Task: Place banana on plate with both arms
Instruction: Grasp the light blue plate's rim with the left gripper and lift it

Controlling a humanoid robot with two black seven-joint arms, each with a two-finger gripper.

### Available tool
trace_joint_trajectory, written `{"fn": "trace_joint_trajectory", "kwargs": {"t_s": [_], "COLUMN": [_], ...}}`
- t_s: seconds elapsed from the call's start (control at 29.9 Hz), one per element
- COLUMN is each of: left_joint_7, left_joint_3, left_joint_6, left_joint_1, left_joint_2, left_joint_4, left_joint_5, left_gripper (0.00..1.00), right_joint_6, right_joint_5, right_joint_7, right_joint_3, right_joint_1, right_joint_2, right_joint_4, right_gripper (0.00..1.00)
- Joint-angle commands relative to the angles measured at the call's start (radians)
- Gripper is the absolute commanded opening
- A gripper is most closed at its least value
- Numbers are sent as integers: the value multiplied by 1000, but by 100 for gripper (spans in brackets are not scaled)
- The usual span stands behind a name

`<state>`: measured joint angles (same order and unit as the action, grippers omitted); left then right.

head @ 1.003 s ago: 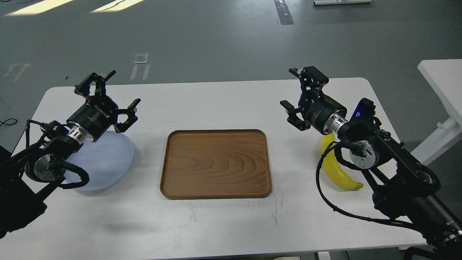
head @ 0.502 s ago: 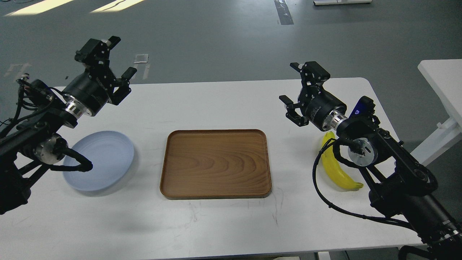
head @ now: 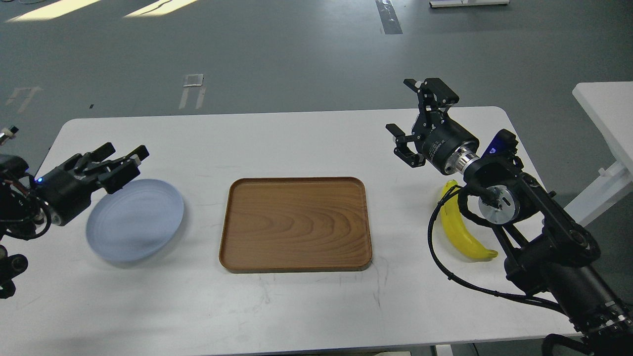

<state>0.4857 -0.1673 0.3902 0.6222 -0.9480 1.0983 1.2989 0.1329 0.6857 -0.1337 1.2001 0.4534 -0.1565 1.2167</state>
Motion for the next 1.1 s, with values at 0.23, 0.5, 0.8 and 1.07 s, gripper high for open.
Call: {"fn": "trace_joint_trajectory", "kwargs": {"t_s": [0.23, 0.5, 0.8, 1.07], "left_joint_7": [3, 3, 3, 3], "left_joint_3": [35, 35, 37, 40], "left_joint_6": [53, 52, 41, 24], "left_joint_1": [-121, -167, -206, -222], "left_joint_2": [129, 141, 155, 170], "left_joint_4": [-308, -324, -354, -402], "left_joint_5": [-55, -75, -112, -112], "left_gripper": [97, 97, 88, 39], "right_joint_6": [-6, -7, -7, -7], "right_joint_5": [0, 0, 0, 0], "right_joint_7": [0, 0, 0, 0], "right_joint_3": [7, 7, 7, 6], "right_joint_1": [-10, -22, -33, -35], "right_joint_2": [2, 2, 2, 2], "right_joint_4": [6, 21, 23, 35], "right_gripper": [100, 100, 100, 100]}}
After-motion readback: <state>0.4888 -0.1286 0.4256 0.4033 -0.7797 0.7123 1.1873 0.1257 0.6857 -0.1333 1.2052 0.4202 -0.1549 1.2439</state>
